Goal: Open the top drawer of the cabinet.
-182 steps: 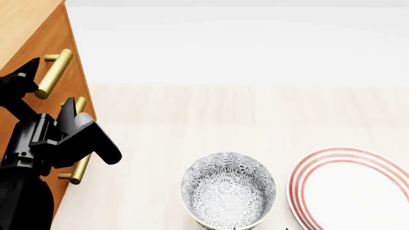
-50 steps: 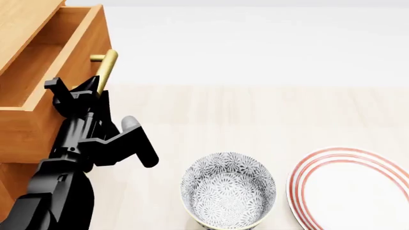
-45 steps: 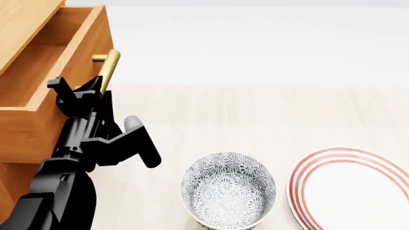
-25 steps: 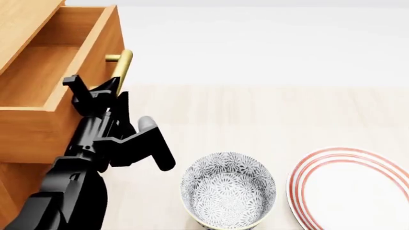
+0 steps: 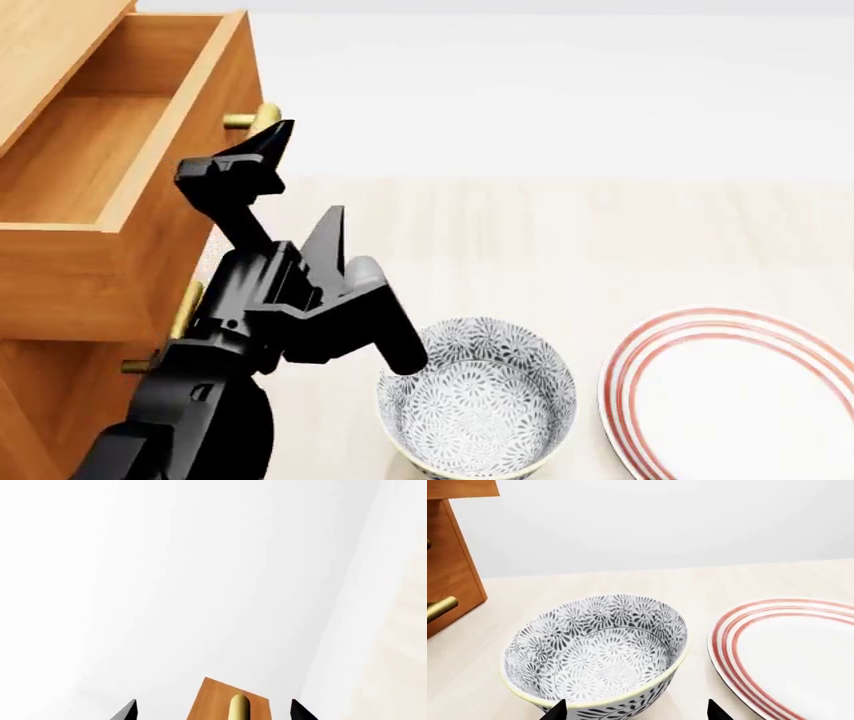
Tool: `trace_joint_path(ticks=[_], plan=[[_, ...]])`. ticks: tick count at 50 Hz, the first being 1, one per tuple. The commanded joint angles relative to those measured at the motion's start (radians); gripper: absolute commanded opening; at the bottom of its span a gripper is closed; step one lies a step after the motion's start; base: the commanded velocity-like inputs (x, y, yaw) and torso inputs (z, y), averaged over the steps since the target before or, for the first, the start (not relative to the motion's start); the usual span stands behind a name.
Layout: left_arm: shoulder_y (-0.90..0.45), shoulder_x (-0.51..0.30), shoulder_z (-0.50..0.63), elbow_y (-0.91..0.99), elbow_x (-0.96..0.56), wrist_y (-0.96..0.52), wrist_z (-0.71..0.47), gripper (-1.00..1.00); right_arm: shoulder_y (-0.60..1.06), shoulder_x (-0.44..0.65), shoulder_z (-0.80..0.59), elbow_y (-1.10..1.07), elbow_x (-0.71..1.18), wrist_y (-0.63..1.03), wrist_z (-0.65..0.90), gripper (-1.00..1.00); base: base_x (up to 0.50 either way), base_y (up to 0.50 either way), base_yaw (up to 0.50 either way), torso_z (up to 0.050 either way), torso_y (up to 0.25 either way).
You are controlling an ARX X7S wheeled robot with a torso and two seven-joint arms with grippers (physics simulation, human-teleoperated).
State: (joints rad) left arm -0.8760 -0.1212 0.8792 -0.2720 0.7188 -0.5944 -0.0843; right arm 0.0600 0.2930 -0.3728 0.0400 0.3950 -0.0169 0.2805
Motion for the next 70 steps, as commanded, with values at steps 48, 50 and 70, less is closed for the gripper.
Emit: trace_joint_path(ticks=[48,50,70], plan=[[-0.050,0.094,-0.250,0.566,-0.177,-0.276,0.130,1.00,0.002,-0.004,0.004,-0.007,-0.005,0.001,-0.003,1.00,0.00,0.00,0.00,0.000,0.000],[-0.064,0.090,-0.271,0.547,-0.195,-0.275,0.123,1.00,0.004,-0.005,0.003,-0.003,-0.005,0.001,-0.004,1.00,0.00,0.00,0.00,0.000,0.000],[-0.167,0.039,-0.370,0.252,-0.309,-0.137,0.033,1.00,0.006,-0.004,-0.009,0.010,-0.005,0.002,-0.003,1.00,0.00,0.00,0.00,0.000,0.000]])
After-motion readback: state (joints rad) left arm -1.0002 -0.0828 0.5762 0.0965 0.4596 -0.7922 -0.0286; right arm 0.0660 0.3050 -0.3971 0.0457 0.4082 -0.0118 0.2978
